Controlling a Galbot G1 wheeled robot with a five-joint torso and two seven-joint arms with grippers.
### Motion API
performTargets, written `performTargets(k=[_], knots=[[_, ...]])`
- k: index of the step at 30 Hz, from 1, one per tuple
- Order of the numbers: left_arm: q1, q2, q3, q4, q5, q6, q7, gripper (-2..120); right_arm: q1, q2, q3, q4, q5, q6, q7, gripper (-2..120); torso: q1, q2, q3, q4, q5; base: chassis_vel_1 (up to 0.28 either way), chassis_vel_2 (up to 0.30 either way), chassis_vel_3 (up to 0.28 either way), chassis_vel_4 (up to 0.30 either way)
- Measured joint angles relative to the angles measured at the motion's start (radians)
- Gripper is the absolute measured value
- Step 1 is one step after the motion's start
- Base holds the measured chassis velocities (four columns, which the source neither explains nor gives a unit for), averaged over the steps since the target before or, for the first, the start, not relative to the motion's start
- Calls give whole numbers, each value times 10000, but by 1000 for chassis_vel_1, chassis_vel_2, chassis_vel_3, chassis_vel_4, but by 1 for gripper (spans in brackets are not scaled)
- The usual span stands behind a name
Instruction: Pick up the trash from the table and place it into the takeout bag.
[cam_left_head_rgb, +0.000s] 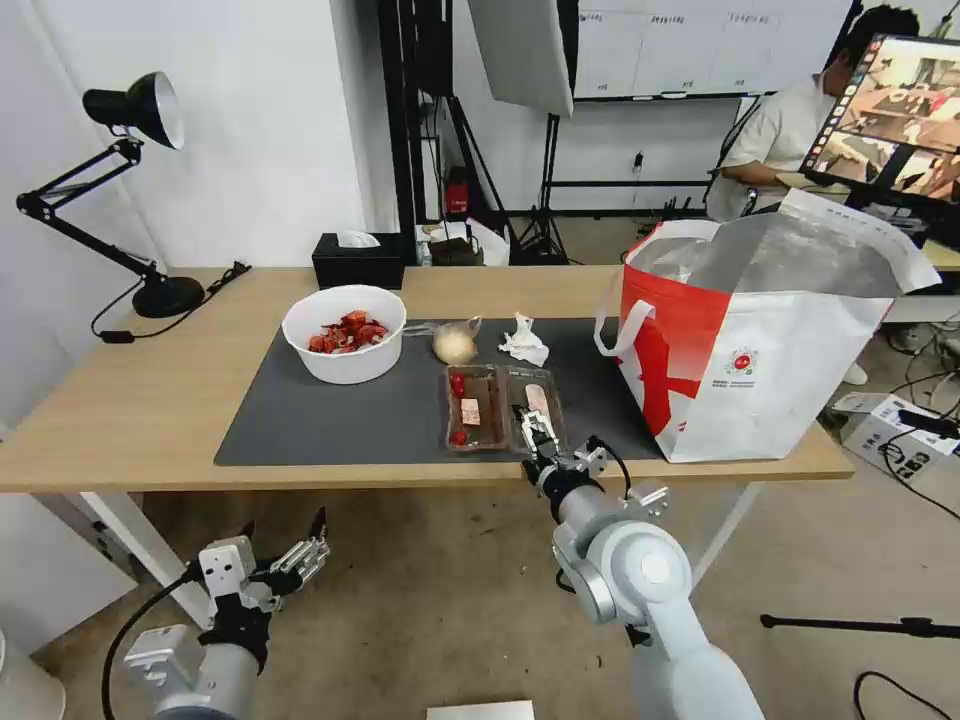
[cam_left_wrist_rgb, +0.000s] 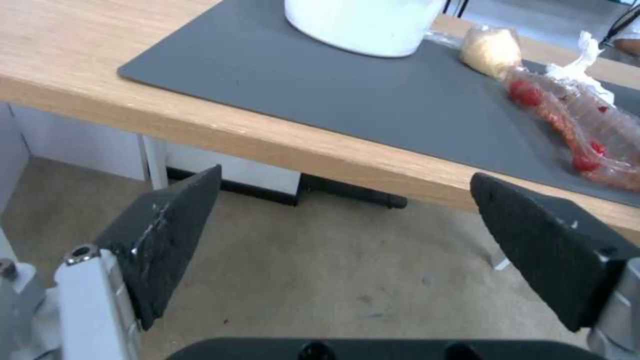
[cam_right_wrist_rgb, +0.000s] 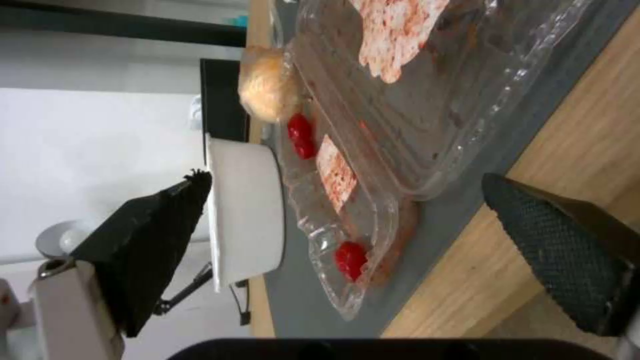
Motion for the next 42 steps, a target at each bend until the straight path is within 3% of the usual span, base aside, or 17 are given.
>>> performTargets(k=[23,42], knots=[[-2,22,5,6,-6,-16,1,100,298,208,-9,-505,-90,-2,-187,100,0,1,-1,0,-1,0,0,0,0],[18,35,-1,25,-26,-84,9,100,196,121,-15,-387,-1143,-63,-724,100,0,0,0,0,0,0,0,0,0]])
